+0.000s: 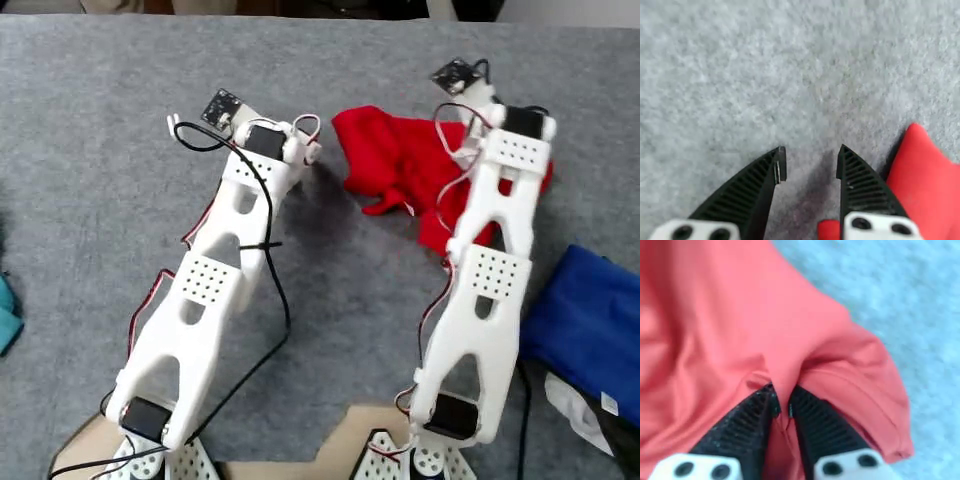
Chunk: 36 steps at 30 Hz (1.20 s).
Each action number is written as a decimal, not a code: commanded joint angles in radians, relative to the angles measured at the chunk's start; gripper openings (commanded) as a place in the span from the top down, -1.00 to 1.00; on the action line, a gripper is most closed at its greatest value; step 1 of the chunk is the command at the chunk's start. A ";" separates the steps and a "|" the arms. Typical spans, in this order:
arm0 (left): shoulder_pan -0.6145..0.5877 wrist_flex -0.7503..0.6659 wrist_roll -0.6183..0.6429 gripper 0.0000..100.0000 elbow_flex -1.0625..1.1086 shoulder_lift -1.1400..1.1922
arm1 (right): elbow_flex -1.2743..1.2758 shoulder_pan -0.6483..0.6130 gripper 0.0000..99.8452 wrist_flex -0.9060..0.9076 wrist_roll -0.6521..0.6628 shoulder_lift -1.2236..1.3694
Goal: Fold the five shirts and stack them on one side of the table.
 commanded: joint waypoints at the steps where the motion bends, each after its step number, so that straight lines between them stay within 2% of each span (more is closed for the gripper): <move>1: 0.023 -0.011 0.003 0.64 -0.032 -0.051 | -0.120 0.093 0.99 -0.034 0.015 0.016; 7: 0.032 -0.011 0.003 0.64 -0.034 -0.053 | -0.200 0.171 0.98 -0.135 -0.066 0.050; 16: 0.189 -0.066 0.008 0.64 -0.035 -0.107 | -0.200 0.127 0.98 -0.132 -0.061 0.079; 20: 0.216 -0.077 0.009 0.64 -0.029 -0.107 | -0.197 0.127 0.98 -0.130 -0.061 0.079; 25: 0.230 -0.204 0.006 0.64 -0.008 -0.053 | -0.200 0.125 0.98 -0.117 -0.061 0.079; 28: 0.222 -0.238 0.002 0.78 0.000 -0.016 | -0.200 0.124 0.98 -0.117 -0.061 0.079; 31: 0.198 -0.247 -0.094 0.94 -0.034 -0.013 | -0.200 0.122 0.98 -0.117 -0.061 0.079; 33: 0.186 -0.242 -0.141 0.96 -0.037 -0.015 | -0.200 0.120 0.98 -0.109 -0.061 0.076; 36: 0.149 -0.236 -0.143 0.96 -0.037 -0.062 | -0.200 0.105 0.98 -0.092 -0.061 0.074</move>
